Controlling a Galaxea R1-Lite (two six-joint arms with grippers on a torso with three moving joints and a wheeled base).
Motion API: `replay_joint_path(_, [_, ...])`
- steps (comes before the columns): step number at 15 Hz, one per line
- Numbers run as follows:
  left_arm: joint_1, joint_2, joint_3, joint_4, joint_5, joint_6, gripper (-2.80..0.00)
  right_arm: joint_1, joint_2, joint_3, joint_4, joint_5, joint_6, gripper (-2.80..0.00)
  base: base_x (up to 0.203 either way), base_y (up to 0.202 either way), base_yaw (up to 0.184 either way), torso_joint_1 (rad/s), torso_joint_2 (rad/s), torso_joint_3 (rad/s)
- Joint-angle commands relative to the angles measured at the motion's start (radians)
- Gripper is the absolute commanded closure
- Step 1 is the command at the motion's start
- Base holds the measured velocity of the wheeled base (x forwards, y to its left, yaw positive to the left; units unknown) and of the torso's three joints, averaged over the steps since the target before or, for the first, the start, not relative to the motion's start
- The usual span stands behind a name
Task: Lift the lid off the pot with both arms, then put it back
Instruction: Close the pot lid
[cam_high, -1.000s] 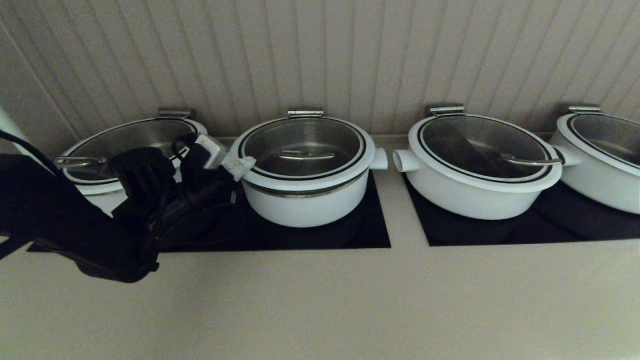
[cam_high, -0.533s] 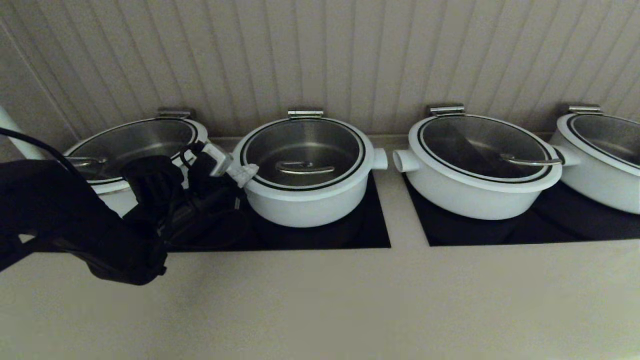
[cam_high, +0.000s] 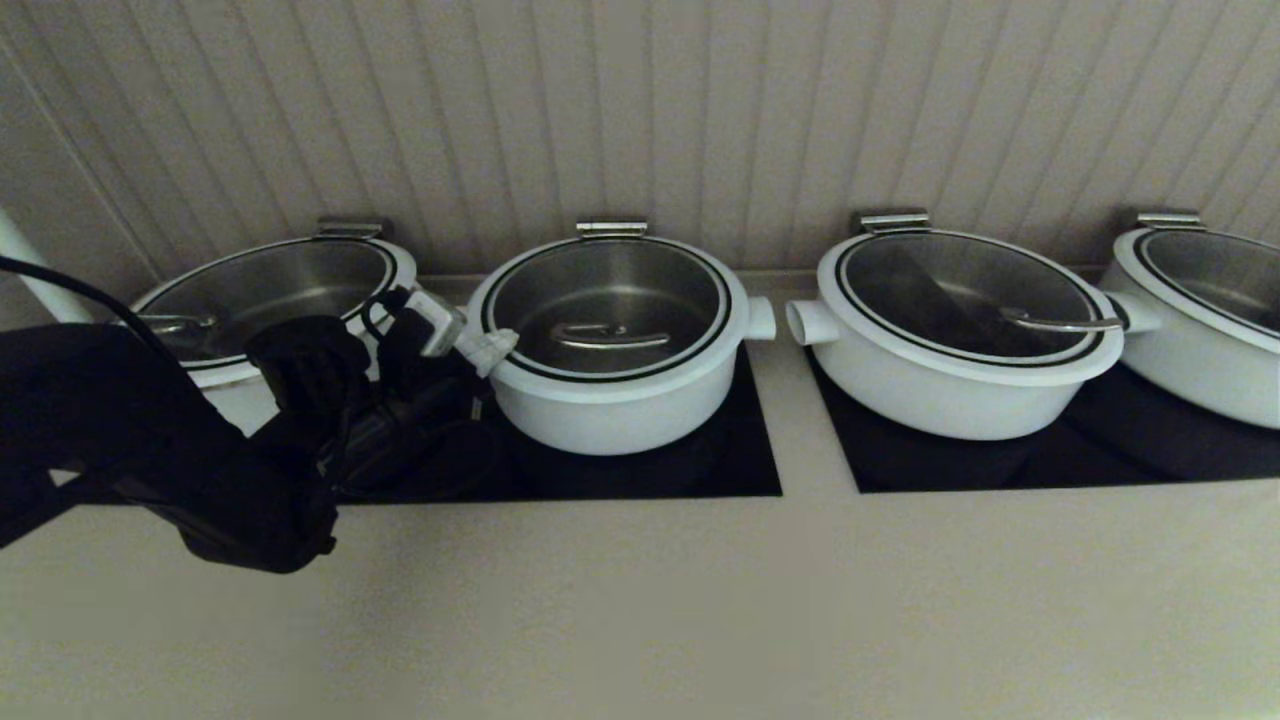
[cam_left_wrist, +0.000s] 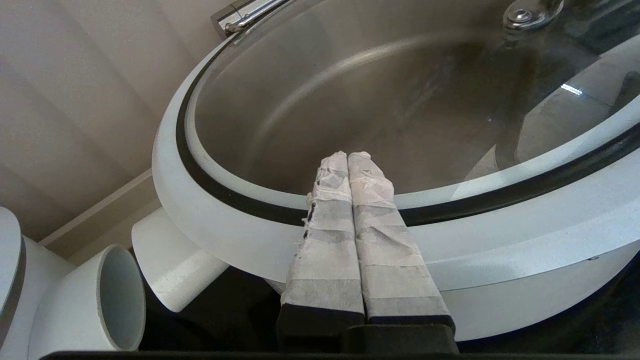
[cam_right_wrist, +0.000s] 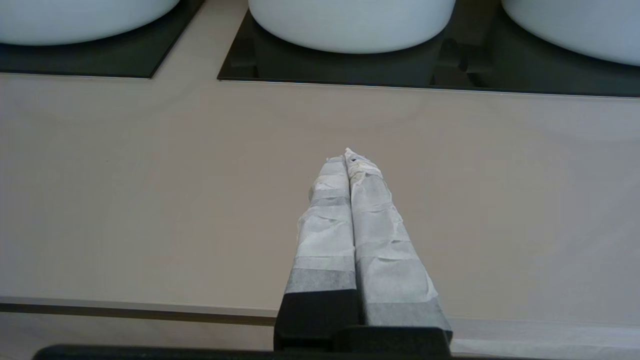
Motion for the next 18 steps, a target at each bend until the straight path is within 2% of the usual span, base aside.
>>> replay_joint_path(1, [0.000, 0.008, 0.001, -0.007, -0.002, 0.002, 0.00, 0.000, 0.000, 0.000, -0.001, 0.001, -0.001, 0.00, 0.000, 0.000, 0.000, 0.000, 0.00, 0.000])
replay_joint_path(13, [0.002, -0.112, 0.021, -0.019, 0.005, -0.005, 0.00, 0.000, 0.000, 0.000, 0.001, 0.001, -0.001, 0.00, 0.000, 0.000, 0.000, 0.000, 0.00, 0.000])
replay_joint_path(18, [0.002, -0.235, 0.146, -0.041, 0.005, -0.006, 0.00, 0.000, 0.002, 0.000, 0.001, 0.001, 0.000, 0.00, 0.000, 0.000, 0.000, 0.000, 0.00, 0.000])
